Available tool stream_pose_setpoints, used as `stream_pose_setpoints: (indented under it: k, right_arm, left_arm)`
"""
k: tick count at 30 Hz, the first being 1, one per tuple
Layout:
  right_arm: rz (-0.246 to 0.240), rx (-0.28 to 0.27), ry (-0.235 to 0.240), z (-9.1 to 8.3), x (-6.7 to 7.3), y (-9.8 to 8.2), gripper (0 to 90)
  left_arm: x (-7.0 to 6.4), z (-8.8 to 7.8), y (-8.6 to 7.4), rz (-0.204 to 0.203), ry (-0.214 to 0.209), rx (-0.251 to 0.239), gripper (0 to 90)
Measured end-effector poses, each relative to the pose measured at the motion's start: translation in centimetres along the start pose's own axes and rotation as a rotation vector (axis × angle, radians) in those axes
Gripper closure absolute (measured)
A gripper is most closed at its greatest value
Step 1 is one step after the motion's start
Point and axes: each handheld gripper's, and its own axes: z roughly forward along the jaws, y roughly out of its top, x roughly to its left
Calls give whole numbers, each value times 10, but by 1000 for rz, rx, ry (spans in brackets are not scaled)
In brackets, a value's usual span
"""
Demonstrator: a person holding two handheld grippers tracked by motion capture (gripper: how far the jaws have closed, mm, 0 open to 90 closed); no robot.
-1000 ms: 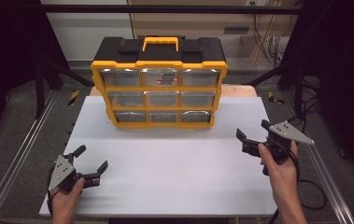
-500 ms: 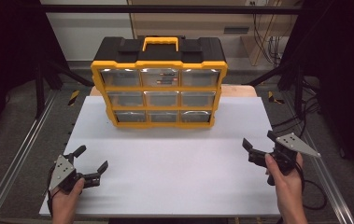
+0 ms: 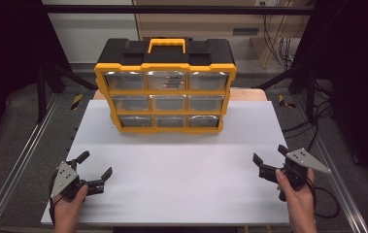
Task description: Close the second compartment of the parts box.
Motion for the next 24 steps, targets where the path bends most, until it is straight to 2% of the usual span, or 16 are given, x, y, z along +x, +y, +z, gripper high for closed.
stream_pose_setpoints:
  k: [11, 16, 24]
  right_arm:
    - [-11, 26, 10, 4, 4, -16, 51]
    - [0, 16, 2, 6, 5, -24, 46]
    - [-3, 12, 20, 13, 7, -33, 46]
  left_arm:
    - [0, 0, 0, -1, 0, 1, 4]
    - [1, 0, 0, -2, -2, 4, 4]
    - [1, 1, -1, -3, -5, 12, 4]
